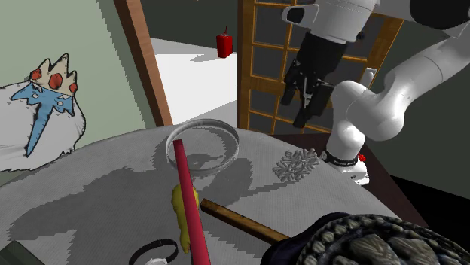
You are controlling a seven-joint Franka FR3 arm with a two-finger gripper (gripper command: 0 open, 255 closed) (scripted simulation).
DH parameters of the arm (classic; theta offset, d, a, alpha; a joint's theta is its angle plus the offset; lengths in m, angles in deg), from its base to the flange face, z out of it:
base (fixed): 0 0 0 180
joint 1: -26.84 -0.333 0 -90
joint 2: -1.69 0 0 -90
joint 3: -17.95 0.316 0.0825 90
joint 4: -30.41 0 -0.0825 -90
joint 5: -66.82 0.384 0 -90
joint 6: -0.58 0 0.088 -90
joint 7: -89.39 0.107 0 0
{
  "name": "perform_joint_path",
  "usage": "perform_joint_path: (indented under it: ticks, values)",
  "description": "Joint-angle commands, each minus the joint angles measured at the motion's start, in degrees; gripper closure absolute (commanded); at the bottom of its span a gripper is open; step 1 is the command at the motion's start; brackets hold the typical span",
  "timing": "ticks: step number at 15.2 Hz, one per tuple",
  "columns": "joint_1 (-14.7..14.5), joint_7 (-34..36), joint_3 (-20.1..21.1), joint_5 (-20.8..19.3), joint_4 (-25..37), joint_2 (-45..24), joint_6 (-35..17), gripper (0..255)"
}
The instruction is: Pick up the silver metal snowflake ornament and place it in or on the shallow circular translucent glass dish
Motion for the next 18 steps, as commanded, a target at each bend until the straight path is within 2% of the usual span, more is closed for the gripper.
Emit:
perform_joint_path:
  ticks: [1, 5, 13, 18]
  values:
    - [-1.5, 1.3, 3.4, 1.1, -1.2, 0.6, -2.8, 0]
    - [-4.1, 3.9, 10.0, 2.7, -2.7, 1.3, -7.9, 0]
    - [-4.0, 3.8, 11.9, 3.8, -7.1, -0.8, -14.6, 0]
    - [-4.0, 3.8, 11.9, 3.8, -7.1, -0.8, -14.6, 0]
